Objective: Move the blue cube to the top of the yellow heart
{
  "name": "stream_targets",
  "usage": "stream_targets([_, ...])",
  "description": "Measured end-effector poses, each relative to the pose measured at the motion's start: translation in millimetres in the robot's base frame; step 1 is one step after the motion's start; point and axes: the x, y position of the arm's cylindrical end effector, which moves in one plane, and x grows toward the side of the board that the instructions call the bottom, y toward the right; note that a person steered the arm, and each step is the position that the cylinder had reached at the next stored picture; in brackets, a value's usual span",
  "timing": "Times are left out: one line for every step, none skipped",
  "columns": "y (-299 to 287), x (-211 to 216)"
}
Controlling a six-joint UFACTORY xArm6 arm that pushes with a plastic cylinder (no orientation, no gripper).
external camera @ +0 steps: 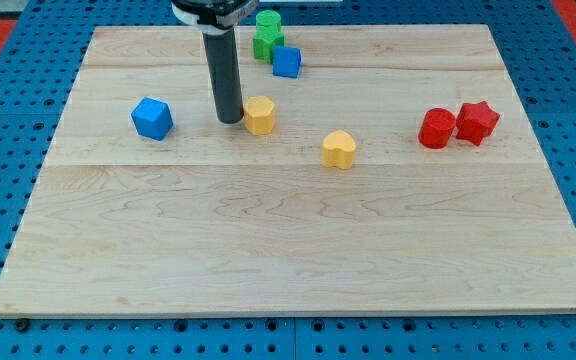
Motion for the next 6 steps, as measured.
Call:
stream_targets([85.6, 0.3])
stream_targets([145.7, -0.5])
stream_targets([75.0, -2.7])
stream_targets([114.4, -36.5])
stream_targets([170.3, -46.6])
stream_targets([179.6, -2.9])
